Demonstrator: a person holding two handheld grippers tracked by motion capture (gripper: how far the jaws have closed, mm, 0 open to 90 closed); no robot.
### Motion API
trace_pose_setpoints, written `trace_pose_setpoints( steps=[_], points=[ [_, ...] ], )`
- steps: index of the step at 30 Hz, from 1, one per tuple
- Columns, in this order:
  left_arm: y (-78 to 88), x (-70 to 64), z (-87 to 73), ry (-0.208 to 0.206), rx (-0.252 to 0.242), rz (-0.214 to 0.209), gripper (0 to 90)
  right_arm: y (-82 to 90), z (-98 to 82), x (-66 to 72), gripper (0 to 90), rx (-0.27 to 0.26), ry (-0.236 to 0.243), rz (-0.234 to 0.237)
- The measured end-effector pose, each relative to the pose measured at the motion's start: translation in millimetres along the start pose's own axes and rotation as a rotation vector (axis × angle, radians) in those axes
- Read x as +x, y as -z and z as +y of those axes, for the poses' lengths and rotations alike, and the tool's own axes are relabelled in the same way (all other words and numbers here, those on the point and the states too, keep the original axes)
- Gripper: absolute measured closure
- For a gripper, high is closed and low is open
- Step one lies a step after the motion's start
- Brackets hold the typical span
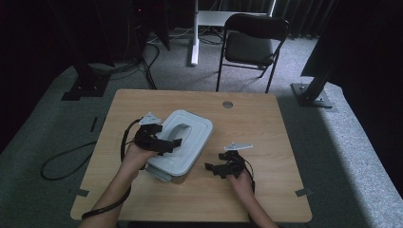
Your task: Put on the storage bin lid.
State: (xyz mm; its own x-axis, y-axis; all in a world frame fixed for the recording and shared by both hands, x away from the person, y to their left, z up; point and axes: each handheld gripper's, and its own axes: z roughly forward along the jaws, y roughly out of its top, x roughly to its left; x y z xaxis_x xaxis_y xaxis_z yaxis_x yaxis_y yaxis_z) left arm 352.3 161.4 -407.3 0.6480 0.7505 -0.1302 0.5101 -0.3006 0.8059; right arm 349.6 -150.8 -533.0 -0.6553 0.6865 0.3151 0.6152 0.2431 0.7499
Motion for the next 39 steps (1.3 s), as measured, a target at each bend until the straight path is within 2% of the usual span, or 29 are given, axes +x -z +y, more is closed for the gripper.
trace_pose_setpoints(
  steps=[7, 11, 17, 19, 21, 23, 24, 27, 33, 39],
  points=[
    [16.3, 12.8, -2.8, 0.009, -0.034, 0.043, 0.7, 3.2, -4.3, -3.5, 13.7, 0.0, -0.011, -0.001],
    [20.1, 27.3, -3.4, 0.032, -0.051, 0.069, 0.7, 2.2, -4.7, -3.9, 13.6, -0.001, -0.007, 0.001],
    [29.4, 44.9, -4.8, 0.037, -0.063, 0.091, 0.7, 0.4, -6.5, -5.9, 13.6, 0.01, -0.012, 0.002],
    [33.7, 51.6, -7.7, 0.041, -0.066, 0.115, 0.7, 0.0, -7.6, -6.1, 13.7, 0.02, -0.011, 0.007],
    [38.3, 58.8, -11.5, 0.076, -0.096, 0.101, 0.7, 0.0, -8.2, -5.7, 13.7, 0.022, -0.01, 0.006],
    [38.3, 58.8, -11.5, 0.076, -0.096, 0.101, 0.7, -0.1, -8.2, -5.6, 13.7, 0.022, -0.011, 0.005],
    [39.4, 69.4, -18.6, 0.096, -0.101, 0.137, 0.7, 0.1, -7.6, -5.1, 13.7, 0.02, -0.012, 0.002],
    [36.3, 82.2, -30.7, 0.128, -0.095, 0.16, 0.7, 2.0, -5.3, -2.8, 13.7, 0.004, -0.006, -0.003],
    [26.0, 102.0, -55.4, 0.195, -0.069, 0.181, 0.7, 4.8, -1.0, 1.3, 13.7, -0.01, 0.004, -0.007],
    [11.2, 114.3, -76.2, 0.225, -0.035, 0.159, 0.7, 2.3, -0.9, 2.0, 13.7, -0.003, 0.007, -0.002]
  ],
)
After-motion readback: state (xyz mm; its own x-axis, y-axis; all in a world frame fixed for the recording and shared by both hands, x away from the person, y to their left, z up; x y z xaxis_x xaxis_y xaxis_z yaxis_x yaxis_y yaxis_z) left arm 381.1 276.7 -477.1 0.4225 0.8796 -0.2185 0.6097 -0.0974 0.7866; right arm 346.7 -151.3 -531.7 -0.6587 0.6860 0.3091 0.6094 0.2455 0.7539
